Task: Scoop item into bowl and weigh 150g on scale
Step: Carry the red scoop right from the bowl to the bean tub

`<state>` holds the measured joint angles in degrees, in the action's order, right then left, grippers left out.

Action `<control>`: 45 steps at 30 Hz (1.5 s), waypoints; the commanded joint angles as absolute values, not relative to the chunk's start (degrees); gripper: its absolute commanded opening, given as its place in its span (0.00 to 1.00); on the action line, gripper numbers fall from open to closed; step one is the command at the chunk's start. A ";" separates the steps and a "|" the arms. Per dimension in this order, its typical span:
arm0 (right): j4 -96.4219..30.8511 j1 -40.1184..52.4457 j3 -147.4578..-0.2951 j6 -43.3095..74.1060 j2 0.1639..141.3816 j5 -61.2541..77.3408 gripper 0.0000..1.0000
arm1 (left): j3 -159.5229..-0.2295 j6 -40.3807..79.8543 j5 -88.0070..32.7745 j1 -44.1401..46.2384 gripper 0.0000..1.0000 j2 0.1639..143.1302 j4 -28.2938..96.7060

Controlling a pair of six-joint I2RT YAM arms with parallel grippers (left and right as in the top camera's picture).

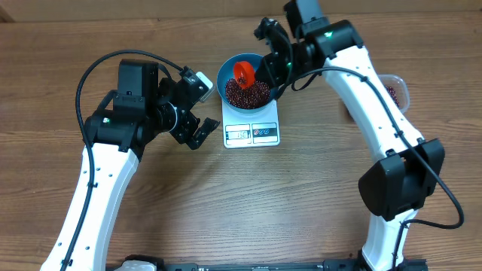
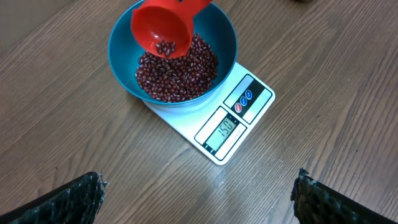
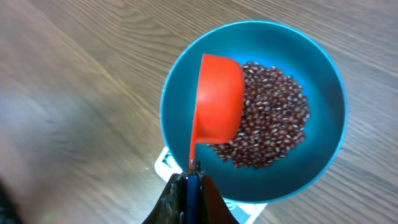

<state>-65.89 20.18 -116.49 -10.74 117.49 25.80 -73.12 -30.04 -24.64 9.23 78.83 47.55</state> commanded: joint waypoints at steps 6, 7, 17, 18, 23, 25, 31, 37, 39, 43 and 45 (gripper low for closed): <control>-67.48 15.33 -118.56 -10.55 114.98 40.80 0.04 | -74.30 -30.70 -24.91 9.02 1.00 79.07 47.37; -67.79 14.83 -118.56 -10.55 114.98 41.93 0.04 | -74.30 -30.70 -24.93 9.02 1.00 79.07 47.37; -71.44 8.32 -118.58 -11.00 114.52 51.24 0.04 | -74.30 -30.70 -24.93 9.02 0.99 79.09 47.37; -72.01 7.35 -118.58 -11.03 114.26 51.35 0.04 | -74.30 -30.70 -24.91 9.02 0.99 79.07 47.37; -74.81 2.15 -118.58 -12.56 112.12 51.07 0.04 | -74.30 -30.70 -24.93 9.02 0.99 79.07 47.37; -75.75 -0.34 -118.58 -12.53 111.31 50.50 0.04 | -74.30 -30.70 -24.93 9.02 1.00 79.07 47.37; -79.44 -9.08 -118.58 -12.49 110.59 46.28 0.04 | -74.30 -30.70 -24.91 9.02 0.99 79.07 47.37; -82.28 -14.83 -118.52 -12.03 110.59 34.35 0.04 | -74.30 -30.70 -24.91 9.02 1.00 79.07 47.37; -82.89 -15.27 -118.43 -11.33 110.59 29.50 0.04 | -74.30 -30.70 -24.91 9.02 0.99 79.07 47.37; -82.89 -14.87 -118.34 -5.45 110.59 20.08 0.04 | -74.30 -30.70 -24.91 9.02 1.00 79.09 47.37; -82.96 -13.89 -118.26 -3.11 110.59 14.68 0.04 | -74.30 -30.70 -24.91 9.02 1.00 79.07 47.37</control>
<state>-83.13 -15.20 -117.10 -7.38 112.33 24.93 -73.12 -30.06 -24.64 9.23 78.83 47.55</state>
